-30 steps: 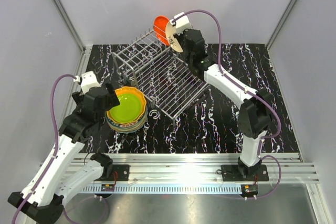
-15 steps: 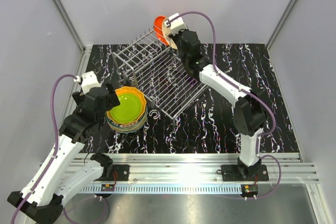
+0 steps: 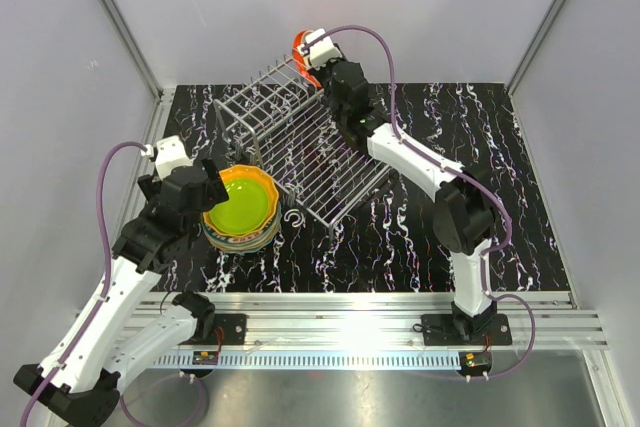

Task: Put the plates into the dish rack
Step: Insert the plate into the dish rack, then grab a plate with the right arm

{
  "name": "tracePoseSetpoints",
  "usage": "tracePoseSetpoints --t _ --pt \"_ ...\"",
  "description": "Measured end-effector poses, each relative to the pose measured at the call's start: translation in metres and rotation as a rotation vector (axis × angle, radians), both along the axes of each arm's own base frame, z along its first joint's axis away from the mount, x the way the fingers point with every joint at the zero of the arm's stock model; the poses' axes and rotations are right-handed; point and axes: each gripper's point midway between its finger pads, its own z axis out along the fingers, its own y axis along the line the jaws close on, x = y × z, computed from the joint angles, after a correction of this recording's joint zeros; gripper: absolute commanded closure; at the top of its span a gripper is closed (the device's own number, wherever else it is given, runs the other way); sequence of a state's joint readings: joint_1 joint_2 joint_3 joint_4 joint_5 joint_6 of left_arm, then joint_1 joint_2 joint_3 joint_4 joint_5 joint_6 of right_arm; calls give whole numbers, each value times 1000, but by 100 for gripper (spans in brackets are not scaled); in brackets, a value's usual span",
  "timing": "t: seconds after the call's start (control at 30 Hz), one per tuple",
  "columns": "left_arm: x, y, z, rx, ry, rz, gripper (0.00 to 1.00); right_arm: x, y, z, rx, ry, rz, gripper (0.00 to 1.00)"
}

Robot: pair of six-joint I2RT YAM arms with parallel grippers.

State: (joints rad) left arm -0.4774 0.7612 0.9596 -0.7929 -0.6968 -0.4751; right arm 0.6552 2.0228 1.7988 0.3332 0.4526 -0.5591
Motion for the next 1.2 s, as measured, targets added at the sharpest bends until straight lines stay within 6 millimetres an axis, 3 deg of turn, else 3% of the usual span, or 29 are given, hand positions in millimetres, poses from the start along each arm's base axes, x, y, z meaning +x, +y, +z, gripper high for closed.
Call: tracePoseSetpoints --t 0.03,0.17,0.67,0.8,1.0,1.2 --pt "0 0 0 0 0 0 1 0 2 0 -3 -1 2 59" --pt "0 0 0 0 0 -1 1 1 5 -3 -11 1 4 55" --pt "0 0 0 0 0 -2 1 -6 9 0 -4 2 15 49" --pt "0 0 0 0 0 -2 1 -26 9 11 42 12 36 48" --pt "0 0 0 0 0 -1 1 -76 -5 39 240 67 89 46" --pt "0 1 0 -1 -2 2 1 -139 -12 30 507 224 220 61"
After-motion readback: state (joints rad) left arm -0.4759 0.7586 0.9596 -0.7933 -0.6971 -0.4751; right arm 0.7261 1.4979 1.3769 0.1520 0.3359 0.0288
